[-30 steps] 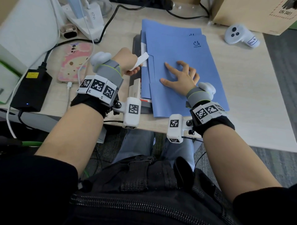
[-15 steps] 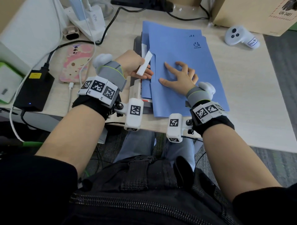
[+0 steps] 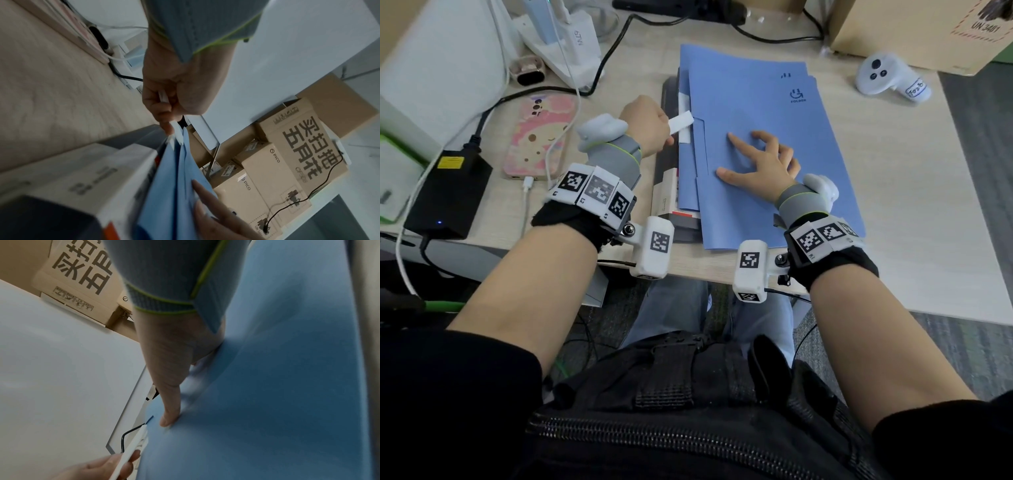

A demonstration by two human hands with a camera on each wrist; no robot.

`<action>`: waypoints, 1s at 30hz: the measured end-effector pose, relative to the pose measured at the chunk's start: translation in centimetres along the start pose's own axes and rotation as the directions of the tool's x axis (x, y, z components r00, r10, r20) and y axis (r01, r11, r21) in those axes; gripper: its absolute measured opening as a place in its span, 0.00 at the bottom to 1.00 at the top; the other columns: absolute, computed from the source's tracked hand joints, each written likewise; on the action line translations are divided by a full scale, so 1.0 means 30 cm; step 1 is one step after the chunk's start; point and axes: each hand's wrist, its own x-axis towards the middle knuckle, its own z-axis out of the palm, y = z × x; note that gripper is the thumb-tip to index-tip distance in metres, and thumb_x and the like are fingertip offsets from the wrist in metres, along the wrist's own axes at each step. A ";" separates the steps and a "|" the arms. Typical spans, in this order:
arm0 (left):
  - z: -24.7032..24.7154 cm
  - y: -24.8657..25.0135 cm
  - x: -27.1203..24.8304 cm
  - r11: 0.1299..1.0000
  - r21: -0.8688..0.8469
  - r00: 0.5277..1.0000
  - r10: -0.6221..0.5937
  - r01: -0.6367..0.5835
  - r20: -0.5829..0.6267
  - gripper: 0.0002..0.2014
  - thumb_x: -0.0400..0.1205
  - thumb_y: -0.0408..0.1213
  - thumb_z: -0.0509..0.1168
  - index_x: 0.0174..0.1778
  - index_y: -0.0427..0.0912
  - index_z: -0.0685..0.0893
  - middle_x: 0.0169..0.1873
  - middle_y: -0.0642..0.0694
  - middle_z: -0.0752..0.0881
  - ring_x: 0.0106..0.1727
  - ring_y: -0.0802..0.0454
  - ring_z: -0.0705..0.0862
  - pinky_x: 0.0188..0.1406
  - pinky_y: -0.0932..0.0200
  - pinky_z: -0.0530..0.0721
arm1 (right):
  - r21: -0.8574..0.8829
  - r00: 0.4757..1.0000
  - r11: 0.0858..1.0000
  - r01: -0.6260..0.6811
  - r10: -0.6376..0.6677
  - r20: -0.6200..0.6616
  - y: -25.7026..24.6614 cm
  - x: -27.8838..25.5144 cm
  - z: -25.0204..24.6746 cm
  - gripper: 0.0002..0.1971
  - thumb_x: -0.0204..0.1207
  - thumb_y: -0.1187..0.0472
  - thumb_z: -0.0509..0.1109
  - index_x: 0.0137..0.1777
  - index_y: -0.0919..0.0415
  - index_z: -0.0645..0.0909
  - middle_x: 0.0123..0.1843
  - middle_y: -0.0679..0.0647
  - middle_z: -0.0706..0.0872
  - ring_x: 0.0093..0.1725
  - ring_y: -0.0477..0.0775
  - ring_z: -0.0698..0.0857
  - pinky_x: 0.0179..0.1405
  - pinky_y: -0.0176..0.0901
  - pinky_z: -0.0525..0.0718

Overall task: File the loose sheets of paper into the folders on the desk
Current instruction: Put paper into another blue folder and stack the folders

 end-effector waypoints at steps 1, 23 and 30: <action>0.006 -0.006 0.000 1.000 0.000 1.000 0.004 -0.004 0.011 0.16 0.81 0.26 0.51 0.32 0.35 0.80 0.39 0.38 0.86 0.08 0.65 0.72 0.22 0.63 0.77 | 0.003 1.000 1.000 -0.005 0.005 0.002 -0.001 0.000 -0.001 0.32 0.71 0.35 0.67 0.76 0.30 0.63 0.81 0.45 0.57 0.81 0.56 0.52 0.80 0.50 0.45; 0.013 -0.007 -0.007 0.950 -0.303 0.993 -0.042 0.074 0.109 0.15 0.85 0.29 0.50 0.57 0.29 0.80 0.29 0.46 0.78 0.12 0.63 0.71 0.13 0.73 0.70 | 0.437 0.750 0.775 -0.456 0.599 -0.281 0.154 -0.035 -0.112 0.44 0.58 0.39 0.78 0.69 0.63 0.69 0.68 0.58 0.77 0.66 0.64 0.79 0.61 0.61 0.83; 0.009 -0.016 -0.005 0.944 -0.327 0.999 -0.035 0.042 0.027 0.14 0.84 0.29 0.50 0.54 0.32 0.82 0.27 0.46 0.78 0.15 0.59 0.69 0.16 0.69 0.67 | 0.586 0.749 0.722 -0.369 0.604 -0.273 0.167 -0.066 -0.143 0.29 0.65 0.38 0.71 0.59 0.56 0.73 0.57 0.53 0.85 0.53 0.61 0.86 0.53 0.60 0.86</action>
